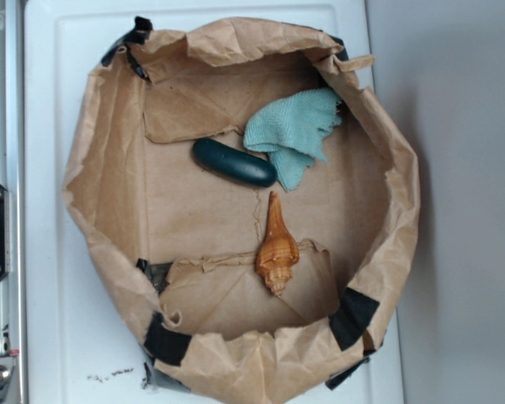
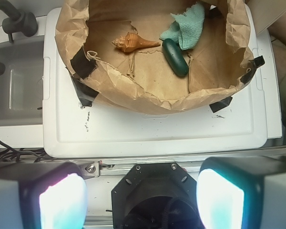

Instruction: Grab the shell.

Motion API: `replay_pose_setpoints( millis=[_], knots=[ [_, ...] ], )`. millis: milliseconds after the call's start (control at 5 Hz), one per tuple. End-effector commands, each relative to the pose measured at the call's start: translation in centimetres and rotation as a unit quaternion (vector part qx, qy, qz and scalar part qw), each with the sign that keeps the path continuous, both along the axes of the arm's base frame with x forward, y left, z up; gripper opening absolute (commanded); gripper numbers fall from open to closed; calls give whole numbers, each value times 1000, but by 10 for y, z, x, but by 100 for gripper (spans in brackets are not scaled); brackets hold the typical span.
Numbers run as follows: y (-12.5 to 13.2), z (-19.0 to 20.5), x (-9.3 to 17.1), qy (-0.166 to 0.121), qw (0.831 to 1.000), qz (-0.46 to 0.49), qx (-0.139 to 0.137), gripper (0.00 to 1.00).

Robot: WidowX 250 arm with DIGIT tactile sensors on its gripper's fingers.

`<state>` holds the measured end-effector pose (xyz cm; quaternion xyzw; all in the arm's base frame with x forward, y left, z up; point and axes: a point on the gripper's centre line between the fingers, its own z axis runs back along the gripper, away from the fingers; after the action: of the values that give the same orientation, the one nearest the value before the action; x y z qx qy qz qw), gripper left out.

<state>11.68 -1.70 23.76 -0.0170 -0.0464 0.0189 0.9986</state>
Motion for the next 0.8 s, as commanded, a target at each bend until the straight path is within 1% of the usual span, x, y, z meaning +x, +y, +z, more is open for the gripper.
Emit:
replay_pose_setpoints(
  millis=[0, 200, 400, 600],
  knots=[
    [0, 0, 0, 0, 1000, 0, 0, 100],
    [-2, -31, 10, -18, 999, -26, 8, 100],
    [-2, -46, 21, 9, 997, -77, -20, 100],
    [2, -52, 19, 17, 992, -122, -21, 100]
  ],
)
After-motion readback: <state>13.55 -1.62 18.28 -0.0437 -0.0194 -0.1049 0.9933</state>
